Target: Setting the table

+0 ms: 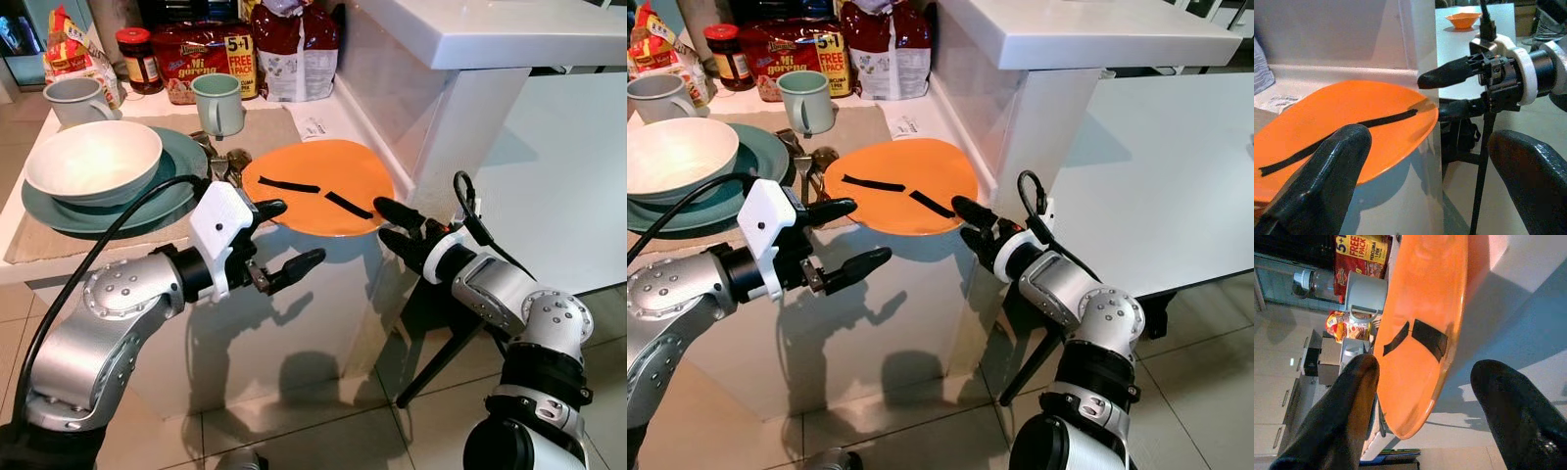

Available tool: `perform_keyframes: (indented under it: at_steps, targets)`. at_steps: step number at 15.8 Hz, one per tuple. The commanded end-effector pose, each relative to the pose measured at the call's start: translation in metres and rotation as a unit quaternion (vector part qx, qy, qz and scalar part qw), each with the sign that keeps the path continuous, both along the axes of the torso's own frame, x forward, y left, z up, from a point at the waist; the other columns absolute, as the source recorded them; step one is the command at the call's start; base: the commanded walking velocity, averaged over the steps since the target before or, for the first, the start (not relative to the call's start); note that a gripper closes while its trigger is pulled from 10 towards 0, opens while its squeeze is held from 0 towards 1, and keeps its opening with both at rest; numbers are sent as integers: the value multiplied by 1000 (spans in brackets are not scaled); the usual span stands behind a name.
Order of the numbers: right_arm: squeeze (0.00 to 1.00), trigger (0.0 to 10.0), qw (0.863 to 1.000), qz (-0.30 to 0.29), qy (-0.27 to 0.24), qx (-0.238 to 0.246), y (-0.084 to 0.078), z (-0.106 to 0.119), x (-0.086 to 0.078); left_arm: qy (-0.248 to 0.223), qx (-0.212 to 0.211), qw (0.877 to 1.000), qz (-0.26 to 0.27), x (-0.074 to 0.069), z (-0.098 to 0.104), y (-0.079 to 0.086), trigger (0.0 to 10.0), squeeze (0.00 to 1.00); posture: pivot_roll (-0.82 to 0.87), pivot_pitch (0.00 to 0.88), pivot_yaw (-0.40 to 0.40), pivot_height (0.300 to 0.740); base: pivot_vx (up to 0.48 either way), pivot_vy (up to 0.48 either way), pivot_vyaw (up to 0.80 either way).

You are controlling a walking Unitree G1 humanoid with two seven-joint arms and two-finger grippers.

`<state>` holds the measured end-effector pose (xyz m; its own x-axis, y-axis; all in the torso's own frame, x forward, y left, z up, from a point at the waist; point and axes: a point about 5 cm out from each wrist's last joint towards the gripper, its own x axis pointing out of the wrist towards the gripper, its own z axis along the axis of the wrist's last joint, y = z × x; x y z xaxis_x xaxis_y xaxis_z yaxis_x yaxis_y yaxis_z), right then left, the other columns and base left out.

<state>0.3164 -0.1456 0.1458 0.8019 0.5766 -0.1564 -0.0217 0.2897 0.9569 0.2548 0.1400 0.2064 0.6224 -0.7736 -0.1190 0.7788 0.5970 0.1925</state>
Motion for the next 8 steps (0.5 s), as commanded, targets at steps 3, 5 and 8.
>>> perform_keyframes:
  at_steps: [3, 5, 8]
  targets:
    - [0, 0, 1000, 3, 4, 7, -3, 0, 0, 0, 4, 1000, 8, -5, 2, -2, 10000, 0, 66, 0, -63, 740, 0, 0, 0]
    - [0, 0, 1000, 6, 6, 10, -2, 0, 0, 3, 10, 1000, 14, -6, 0, -1, 10000, 0, 71, 0, -67, 740, 0, 0, 0]
    - [0, 0, 1000, 11, 8, 12, -1, -2, 0, 5, 10, 1000, 16, -6, 0, -2, 10000, 0, 75, 0, -68, 740, 0, 0, 0]
